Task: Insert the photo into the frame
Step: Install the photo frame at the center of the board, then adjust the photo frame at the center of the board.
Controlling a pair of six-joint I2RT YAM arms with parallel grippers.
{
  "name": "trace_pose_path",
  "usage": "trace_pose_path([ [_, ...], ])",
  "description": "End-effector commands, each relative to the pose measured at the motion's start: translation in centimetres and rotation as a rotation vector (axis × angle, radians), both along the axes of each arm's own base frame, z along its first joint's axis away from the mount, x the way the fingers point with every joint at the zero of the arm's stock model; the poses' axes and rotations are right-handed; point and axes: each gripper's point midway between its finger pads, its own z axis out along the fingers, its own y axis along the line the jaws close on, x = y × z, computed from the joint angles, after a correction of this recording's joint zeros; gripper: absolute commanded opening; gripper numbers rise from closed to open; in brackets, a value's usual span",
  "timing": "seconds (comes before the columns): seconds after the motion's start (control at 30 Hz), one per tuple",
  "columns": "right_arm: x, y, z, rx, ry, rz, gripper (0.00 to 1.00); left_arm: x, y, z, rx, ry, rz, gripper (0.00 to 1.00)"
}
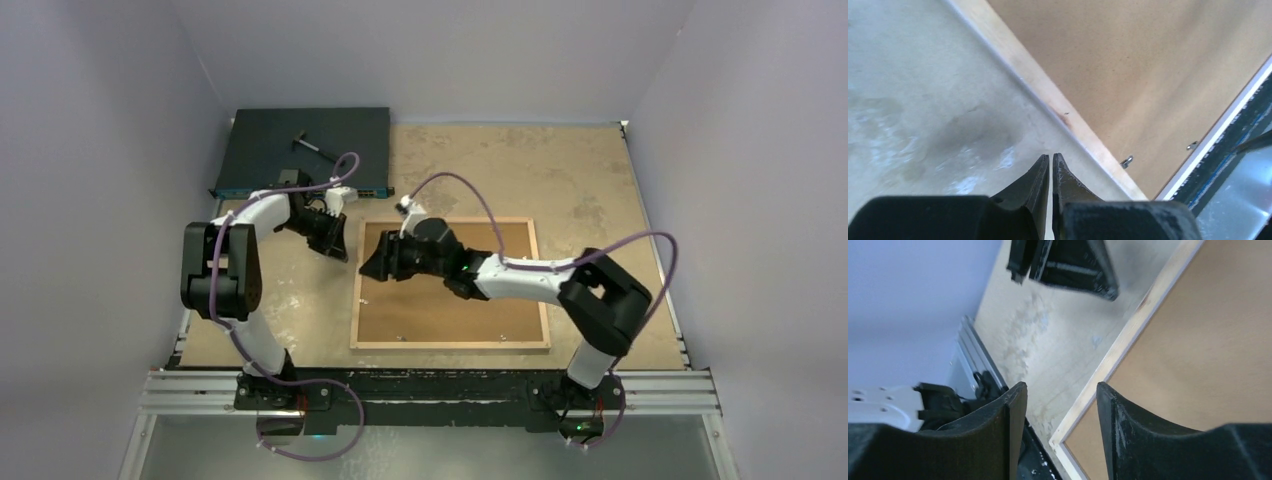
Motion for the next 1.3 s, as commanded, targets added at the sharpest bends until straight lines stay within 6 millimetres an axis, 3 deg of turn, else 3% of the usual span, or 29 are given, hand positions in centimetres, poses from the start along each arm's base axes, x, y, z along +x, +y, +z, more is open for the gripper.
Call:
trace_pose_path([
  [0.0, 3.1, -4.3, 2.6, 0.011, -0.054, -0.11, 0.58, 0.8, 1.7, 1.6, 0.056, -0.107, -0.066, 0.05],
  [0.13, 4.8, -8.8, 1.0, -0.107, -0.002, -0.238, 0.64, -0.4, 2.6, -0.7, 0.144, -0.126, -0.115, 0.06],
  [0.3, 8.5, -20.4, -1.0, -0.21, 0.09, -0.552, 0.74, -2.1, 2.7, -3.0, 0.216, -0.132, -0.172, 0.06],
  [0.37, 10.1, -25.3, -1.4, -0.275, 0.091, -0.677, 0.77, -2.5, 2.4, -3.1, 0.225, -0.136, -0.195, 0.06],
  [0.5, 12.2, -33.2, -1.5, -0.419, 0.082, -0.877, 0.86, -3.8, 1.6, -3.1, 0.236, -0.149, -0.251, 0.06],
  [0.57, 12.9, -36.3, -1.5, -0.465, 0.071, -0.962, 0.89, -4.2, 1.1, -3.0, 0.246, -0.167, -0.277, 0.06],
  [0.67, 14.1, -39.4, -2.0, -0.499, 0.073, -1.028, 0.91, -5.0, 0.4, -3.1, 0.254, -0.174, -0.316, 0.06],
  [0.77, 15.2, -40.3, -4.0, -0.517, 0.124, -1.022, 0.92, -5.6, -0.1, -3.3, 0.262, -0.168, -0.345, 0.06],
  [0.93, 17.1, -38.3, -6.1, -0.466, 0.193, -0.925, 0.92, -6.5, -0.9, -3.2, 0.265, -0.159, -0.392, 0.05],
  [1.1, 20.0, -35.9, -5.9, -0.365, 0.171, -0.85, 0.86, -6.9, -2.1, -3.2, 0.262, -0.17, -0.427, 0.05],
  [1.27, 22.6, -34.0, -5.7, -0.291, 0.188, -0.811, 0.82, -7.4, -5.4, -3.4, 0.26, -0.183, -0.5, 0.05],
])
